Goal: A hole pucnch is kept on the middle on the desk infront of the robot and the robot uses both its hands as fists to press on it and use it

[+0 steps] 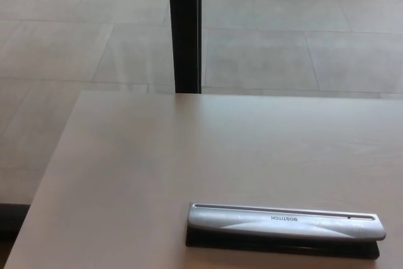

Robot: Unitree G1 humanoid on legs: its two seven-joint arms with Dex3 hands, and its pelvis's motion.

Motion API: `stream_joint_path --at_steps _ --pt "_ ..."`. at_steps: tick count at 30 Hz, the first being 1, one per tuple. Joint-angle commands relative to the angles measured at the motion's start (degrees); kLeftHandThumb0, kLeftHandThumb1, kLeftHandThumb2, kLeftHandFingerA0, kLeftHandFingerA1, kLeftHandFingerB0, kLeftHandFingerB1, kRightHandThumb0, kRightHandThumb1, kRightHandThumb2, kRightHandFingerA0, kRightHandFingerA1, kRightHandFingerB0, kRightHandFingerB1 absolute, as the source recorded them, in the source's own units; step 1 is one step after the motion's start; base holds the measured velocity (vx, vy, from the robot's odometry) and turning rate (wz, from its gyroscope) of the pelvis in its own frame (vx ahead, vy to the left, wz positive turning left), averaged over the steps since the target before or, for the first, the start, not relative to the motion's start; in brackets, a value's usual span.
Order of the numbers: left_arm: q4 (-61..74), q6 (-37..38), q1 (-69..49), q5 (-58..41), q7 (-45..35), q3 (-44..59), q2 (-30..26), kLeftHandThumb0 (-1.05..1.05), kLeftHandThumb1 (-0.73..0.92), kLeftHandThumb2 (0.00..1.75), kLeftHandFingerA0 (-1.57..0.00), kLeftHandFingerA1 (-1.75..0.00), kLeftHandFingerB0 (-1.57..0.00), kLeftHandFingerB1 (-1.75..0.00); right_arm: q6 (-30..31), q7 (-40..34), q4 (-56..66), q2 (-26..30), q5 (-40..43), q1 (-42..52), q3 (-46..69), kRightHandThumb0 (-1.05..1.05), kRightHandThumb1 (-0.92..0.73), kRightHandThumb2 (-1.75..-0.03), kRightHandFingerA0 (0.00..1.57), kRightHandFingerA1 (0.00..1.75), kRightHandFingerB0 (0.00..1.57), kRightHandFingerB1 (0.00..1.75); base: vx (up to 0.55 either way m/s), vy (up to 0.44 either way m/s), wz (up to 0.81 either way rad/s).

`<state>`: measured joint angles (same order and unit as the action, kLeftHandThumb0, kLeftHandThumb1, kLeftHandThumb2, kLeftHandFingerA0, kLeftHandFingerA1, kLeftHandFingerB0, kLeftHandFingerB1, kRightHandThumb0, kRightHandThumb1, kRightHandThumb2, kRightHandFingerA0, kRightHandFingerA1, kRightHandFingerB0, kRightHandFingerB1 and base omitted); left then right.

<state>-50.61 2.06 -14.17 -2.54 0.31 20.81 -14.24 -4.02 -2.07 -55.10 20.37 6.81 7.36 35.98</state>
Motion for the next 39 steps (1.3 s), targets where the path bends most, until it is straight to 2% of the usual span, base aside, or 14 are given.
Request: stream_joint_path --at_steps 1,2,6,8,9,10,11,14,15,22,23,31,33,39 --pt "12.9 -2.8 2.4 -10.2 9.9 13.4 -2.3 -0.41 0.66 0.59 -0.98 -0.7 -0.75 -0.61 -4.4 -4.0 -2.4 9.4 23.0 -9.2 23.0 -0.52 -0.7 -0.64 0.94 1.0 0.31 0.55 0.0 0.0 0.0" --pt "15.0 -3.0 3.1 -10.7 10.3 14.1 -2.2 -0.41 0.65 0.59 -0.98 -0.67 -0.83 -0.62 -4.5 -4.1 -1.5 10.1 22.9 -9.8 23.4 -0.56 -0.55 -0.95 0.96 0.97 0.24 0.56 0.0 0.0 0.0" --pt "30.1 -6.8 4.9 -13.4 9.1 17.1 -1.2 -0.49 0.7 0.61 -0.99 -0.59 -0.71 -0.52 -1.9 -4.4 3.4 13.0 21.5 -13.2 24.9 -0.51 -0.75 -0.61 0.8 0.81 0.33 0.47 0.0 0.0 0.0" --pt "42.9 -11.7 6.4 -14.6 10.0 17.0 -0.7 -0.47 0.72 0.61 -1.04 -0.57 -0.68 -0.51 -0.5 -3.7 10.6 12.7 21.6 -14.7 24.8 -0.53 -0.51 -0.98 0.78 0.85 0.27 0.59 0.0 0.0 0.0" --pt "47.3 -12.3 8.4 -15.8 9.8 16.8 -1.0 -0.43 0.75 0.62 -1.01 -0.58 -0.65 -0.5 1.6 -2.8 17.0 12.1 21.9 -14.7 24.0 -0.55 -0.76 -0.62 0.84 0.8 0.29 0.52 0.0 0.0 0.0" --pt "51.6 -14.3 10.6 -15.2 10.8 16.1 -1.4 -0.41 0.72 0.63 -0.99 -0.63 -0.63 -0.48 3.2 -3.3 22.7 11.5 21.5 -15.1 23.0 -0.61 -0.59 -1.02 0.82 0.81 0.26 0.58 0.0 0.0 0.0" --pt "55.0 -16.2 12.7 -16.9 11.3 15.8 -1.3 -0.3 0.72 0.68 -0.93 -0.89 -0.63 -0.53 3.5 -4.1 26.5 11.0 21.1 -15.5 22.4 -0.58 -0.82 -0.63 0.86 0.68 0.3 0.44 0.0 0.0 0.0" --pt "62.4 -19.7 18.6 -20.4 13.3 14.5 -0.2 -0.21 0.68 0.74 -0.85 -1.19 -0.64 -0.57 3.3 -6.9 36.1 8.1 21.8 -17.9 21.3 -0.54 -0.84 -0.66 1.02 0.88 0.36 0.47 0.0 0.0 0.0" --pt "67.7 -20.9 23.8 -21.7 13.0 11.2 -0.7 -0.1 0.9 0.6 -0.7 -1.66 -0.64 -0.79 4.0 -10.0 45.4 5.4 19.4 -18.8 17.5 -0.47 -0.79 -0.73 0.98 1.27 0.59 0.75 0.0 0.0 0.0" --pt "80.3 -25.5 33.3 -26.0 13.5 1.2 5.3 -0.1 0.78 0.97 -0.73 -1.75 -0.57 -1.45 2.7 -10.5 64.3 -3.7 17.4 -18.8 8.3 -0.42 -0.42 -1.11 1.35 1.37 1.01 1.11 0.0 0.0 0.0" --pt "81.6 -26.0 33.5 -27.6 13.3 -0.2 6.3 -0.12 0.81 0.97 -0.72 -1.75 -0.55 -1.49 3.0 -11.0 66.3 -5.0 16.1 -18.3 6.9 -0.4 -0.39 -1.11 1.15 1.66 0.95 1.24 0.0 0.0 0.0" --pt "85.6 -26.9 31.1 -22.1 4.7 -18.6 14.7 -0.32 0.72 0.94 -0.85 -1.75 -0.66 -1.48 9.2 -7.9 74.3 -16.0 17.3 -13.1 -5.5 -0.22 -0.77 -0.86 0.91 1.75 0.68 1.02 0.0 0.0 0.0" --pt "83.6 -26.7 29.9 -18.2 2.7 -23.8 16.4 -0.28 0.7 0.97 -0.89 -1.75 -0.74 -1.38 9.8 -4.5 74.2 -17.5 16.0 -11.1 -10.0 -0.17 -0.77 -0.86 1.12 1.74 0.64 1.04 0.0 0.0 0.0" --pt "81.3 -33.6 25.9 -12.6 4.2 -34.6 20.2 -0.24 0.71 1.01 -0.8 -1.75 -0.63 -1.48 17.1 -1.0 79.0 -20.0 14.9 -4.9 -20.7 -0.26 -0.82 -0.92 0.93 1.75 0.48 1.59 0.0 0.0 0.0"
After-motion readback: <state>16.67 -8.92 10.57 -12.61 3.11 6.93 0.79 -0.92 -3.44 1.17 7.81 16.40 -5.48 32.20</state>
